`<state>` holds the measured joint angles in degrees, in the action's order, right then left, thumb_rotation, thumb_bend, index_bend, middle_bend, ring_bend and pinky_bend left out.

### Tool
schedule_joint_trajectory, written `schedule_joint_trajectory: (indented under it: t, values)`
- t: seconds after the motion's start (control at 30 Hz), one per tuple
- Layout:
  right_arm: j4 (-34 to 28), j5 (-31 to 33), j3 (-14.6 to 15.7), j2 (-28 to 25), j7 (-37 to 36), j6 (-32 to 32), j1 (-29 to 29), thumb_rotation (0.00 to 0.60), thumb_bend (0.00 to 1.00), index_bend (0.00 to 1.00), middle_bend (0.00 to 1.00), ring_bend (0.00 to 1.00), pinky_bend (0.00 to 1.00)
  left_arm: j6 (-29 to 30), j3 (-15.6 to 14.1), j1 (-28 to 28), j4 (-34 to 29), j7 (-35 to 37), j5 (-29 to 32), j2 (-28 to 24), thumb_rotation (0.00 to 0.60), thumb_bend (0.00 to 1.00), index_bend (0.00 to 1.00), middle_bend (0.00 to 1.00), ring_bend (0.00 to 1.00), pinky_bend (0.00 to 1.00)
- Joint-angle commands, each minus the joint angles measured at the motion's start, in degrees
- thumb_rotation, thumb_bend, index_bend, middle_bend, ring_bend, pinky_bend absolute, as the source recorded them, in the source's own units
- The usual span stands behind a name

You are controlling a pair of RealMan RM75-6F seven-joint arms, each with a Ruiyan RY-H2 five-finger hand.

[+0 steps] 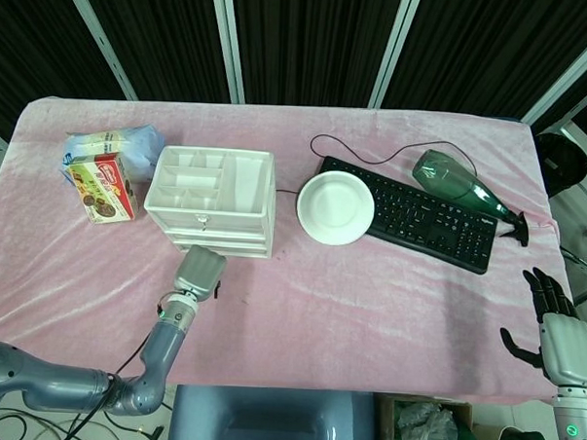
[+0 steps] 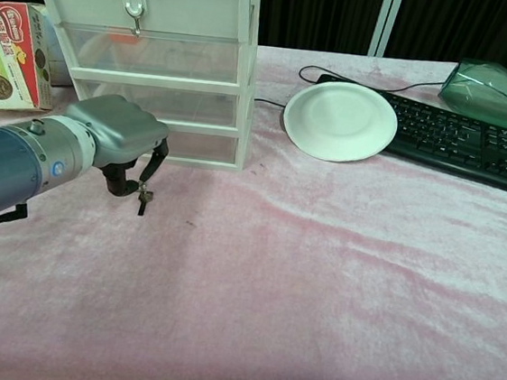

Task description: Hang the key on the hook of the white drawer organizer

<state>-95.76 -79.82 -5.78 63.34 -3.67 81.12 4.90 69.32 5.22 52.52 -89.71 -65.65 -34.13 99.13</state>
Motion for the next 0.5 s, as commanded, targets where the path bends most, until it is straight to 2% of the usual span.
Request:
schedule_joint_trajectory:
  t: [0.03,0.5]
  values:
    - [-0.01,0.0,0.0,0.02,-0.01,0.0,0.0,0.6,0.27,0.0,0.0,0.0,0.15,-0.01,0.01,0.02,0.02,0.04,-0.01,0.08,0.6,0.39,0.55,1.0,1.0,1.0]
    - [0.03,-0.05,0.05,0.0,-0.11,-0.08,0.02,0.6,0.27,0.0,0.0,0.0,0.15,-0.09,-0.17,0.03,0.63,0.46,-0.64,0.72,0.6,0.41,0.6,1.0,1.0,1.0]
